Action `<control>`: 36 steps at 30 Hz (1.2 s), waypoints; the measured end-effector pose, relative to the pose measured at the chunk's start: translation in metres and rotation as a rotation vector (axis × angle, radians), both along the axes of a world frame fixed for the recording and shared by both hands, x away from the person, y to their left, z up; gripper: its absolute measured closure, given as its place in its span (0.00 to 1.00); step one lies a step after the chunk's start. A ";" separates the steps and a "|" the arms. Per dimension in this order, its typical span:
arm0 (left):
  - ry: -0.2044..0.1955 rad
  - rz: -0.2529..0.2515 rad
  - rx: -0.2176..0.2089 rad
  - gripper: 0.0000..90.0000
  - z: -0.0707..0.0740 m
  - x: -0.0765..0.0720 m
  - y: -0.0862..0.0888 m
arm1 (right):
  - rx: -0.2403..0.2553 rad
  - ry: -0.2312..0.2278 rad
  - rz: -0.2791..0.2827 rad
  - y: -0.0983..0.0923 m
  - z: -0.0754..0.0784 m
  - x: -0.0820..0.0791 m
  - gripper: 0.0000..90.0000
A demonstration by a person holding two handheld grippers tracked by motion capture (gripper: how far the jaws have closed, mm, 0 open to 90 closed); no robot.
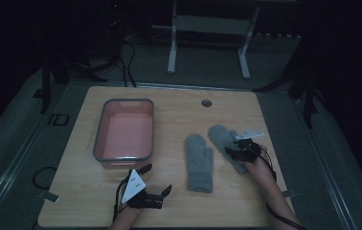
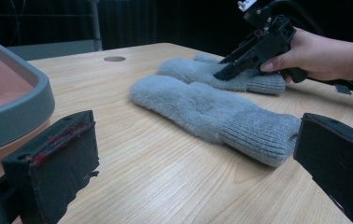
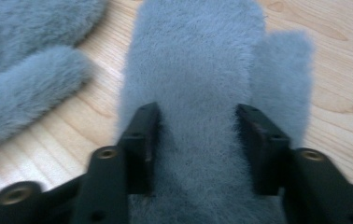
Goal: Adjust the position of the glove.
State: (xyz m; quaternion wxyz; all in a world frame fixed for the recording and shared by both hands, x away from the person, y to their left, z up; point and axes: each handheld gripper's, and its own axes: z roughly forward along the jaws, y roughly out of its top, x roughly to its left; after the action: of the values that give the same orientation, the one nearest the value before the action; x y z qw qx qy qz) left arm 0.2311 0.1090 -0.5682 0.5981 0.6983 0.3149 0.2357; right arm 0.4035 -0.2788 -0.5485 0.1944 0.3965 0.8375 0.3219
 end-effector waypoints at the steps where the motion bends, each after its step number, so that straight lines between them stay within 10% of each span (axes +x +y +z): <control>1: 0.000 0.000 0.000 0.00 0.000 0.000 0.000 | -0.001 -0.003 0.003 0.000 0.000 -0.001 0.65; 6: 0.001 0.001 0.001 0.00 0.000 0.000 0.000 | -0.028 -0.012 -0.060 0.009 0.002 -0.006 0.85; 20: 0.002 0.003 0.006 0.00 0.000 0.000 0.000 | 0.034 -0.069 -0.338 0.014 0.027 -0.025 0.89; 26: -0.002 0.002 0.011 0.00 0.000 0.000 -0.001 | 0.173 -0.049 -0.431 0.026 0.047 -0.049 0.89; 36: -0.002 0.000 0.010 0.00 0.000 0.000 -0.001 | 0.291 -0.029 -0.421 0.067 0.063 -0.079 0.89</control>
State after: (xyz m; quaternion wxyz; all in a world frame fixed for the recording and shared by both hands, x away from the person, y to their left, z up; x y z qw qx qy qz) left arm 0.2306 0.1080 -0.5680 0.5948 0.7010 0.3133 0.2380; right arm 0.3248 -0.2116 -0.4856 0.2100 0.5813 0.6784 0.3972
